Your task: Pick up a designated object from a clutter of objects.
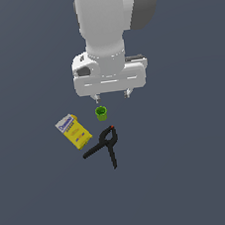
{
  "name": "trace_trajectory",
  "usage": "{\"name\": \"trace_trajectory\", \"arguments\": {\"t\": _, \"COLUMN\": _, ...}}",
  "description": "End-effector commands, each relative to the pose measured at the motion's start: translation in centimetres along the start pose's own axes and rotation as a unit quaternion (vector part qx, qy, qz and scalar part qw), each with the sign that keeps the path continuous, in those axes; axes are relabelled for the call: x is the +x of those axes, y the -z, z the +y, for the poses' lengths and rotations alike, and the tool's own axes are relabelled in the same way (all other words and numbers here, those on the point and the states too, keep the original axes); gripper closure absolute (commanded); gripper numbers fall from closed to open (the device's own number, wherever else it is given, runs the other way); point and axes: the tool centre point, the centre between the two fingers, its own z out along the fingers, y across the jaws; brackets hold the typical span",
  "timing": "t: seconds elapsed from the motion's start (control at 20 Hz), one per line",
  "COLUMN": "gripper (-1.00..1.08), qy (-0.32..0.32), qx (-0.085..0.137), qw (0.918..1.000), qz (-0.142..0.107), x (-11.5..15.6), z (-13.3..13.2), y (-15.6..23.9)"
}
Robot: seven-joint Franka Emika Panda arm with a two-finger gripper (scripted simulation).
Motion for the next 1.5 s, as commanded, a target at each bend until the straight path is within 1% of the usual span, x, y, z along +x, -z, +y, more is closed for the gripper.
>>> {"name": "trace_trajectory", "arguments": {"t": 0.0, "gripper": -0.92, "qy": -0.001, "qx": 0.000, "qw": 1.0000, "qz": 0.000, "x": -0.2, "z": 0.2, "y": -0.6}}
{"name": "trace_trajectory", "arguments": {"t": 0.3, "gripper": -0.92, "qy": -0.008, "qx": -0.001, "qw": 1.0000, "qz": 0.000, "x": -1.0, "z": 1.1, "y": -3.1}}
{"name": "trace_trajectory", "arguments": {"t": 0.6, "gripper": -0.92, "qy": -0.020, "qx": -0.003, "qw": 0.9998, "qz": -0.001, "x": -2.8, "z": 2.6, "y": -7.3}}
{"name": "trace_trajectory", "arguments": {"t": 0.85, "gripper": -0.92, "qy": -0.032, "qx": -0.005, "qw": 0.9995, "qz": -0.001, "x": -5.4, "z": 4.0, "y": -11.4}}
{"name": "trace_trajectory", "arguments": {"t": 1.1, "gripper": -0.92, "qy": -0.044, "qx": -0.007, "qw": 0.9990, "qz": -0.001, "x": -8.5, "z": 5.2, "y": -15.3}}
{"name": "trace_trajectory", "arguments": {"t": 1.45, "gripper": -0.92, "qy": -0.058, "qx": -0.010, "qw": 0.9983, "qz": -0.002, "x": -12.5, "z": 6.4, "y": -19.0}}
